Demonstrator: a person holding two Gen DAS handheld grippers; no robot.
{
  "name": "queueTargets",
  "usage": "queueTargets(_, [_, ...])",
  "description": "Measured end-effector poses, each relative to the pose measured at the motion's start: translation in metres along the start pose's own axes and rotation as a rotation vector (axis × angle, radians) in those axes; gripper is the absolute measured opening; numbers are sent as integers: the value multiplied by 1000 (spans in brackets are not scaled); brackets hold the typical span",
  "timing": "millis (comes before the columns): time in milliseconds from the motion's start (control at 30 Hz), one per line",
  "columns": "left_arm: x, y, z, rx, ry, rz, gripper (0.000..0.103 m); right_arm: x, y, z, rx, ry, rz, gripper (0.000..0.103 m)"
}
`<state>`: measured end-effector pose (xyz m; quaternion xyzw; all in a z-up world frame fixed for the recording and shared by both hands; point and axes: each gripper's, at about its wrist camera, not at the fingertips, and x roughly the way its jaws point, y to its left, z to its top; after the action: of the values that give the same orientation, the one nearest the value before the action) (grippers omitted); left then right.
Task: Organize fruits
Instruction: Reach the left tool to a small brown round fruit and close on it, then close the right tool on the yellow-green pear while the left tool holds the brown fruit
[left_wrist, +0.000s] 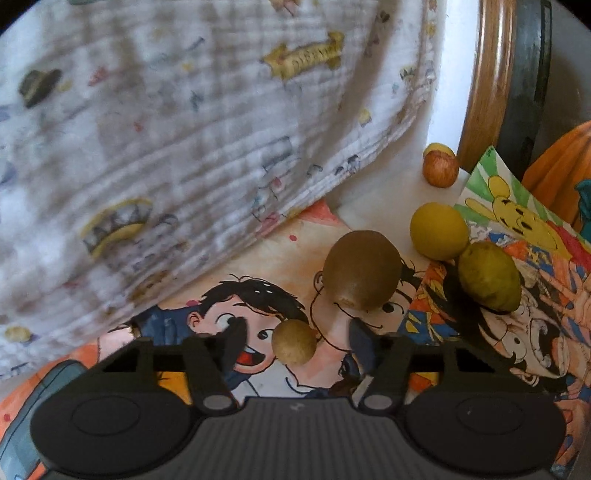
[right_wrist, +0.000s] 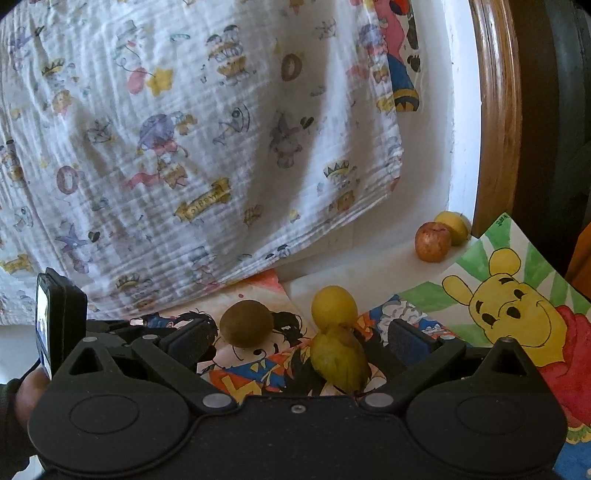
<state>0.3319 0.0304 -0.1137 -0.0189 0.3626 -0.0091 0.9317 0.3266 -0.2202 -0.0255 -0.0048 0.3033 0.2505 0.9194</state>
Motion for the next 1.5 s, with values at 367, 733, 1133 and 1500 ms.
queueTargets(367, [7, -2, -2, 14, 2, -26, 29, 24, -8, -4, 8, 31, 2, 102])
queueTargets(733, [-13, 3, -6, -9, -11, -44, 29, 75, -18, -7, -66, 146, -43, 102])
queueTargets(1133, [-27, 3, -7, -18, -17, -38, 29, 125, -21, -14, -117, 269, -50, 84])
queueTargets(1500, [-22, -3, -8, -32, -1, -40, 29, 131, -22, -19, -107, 282, -56, 57])
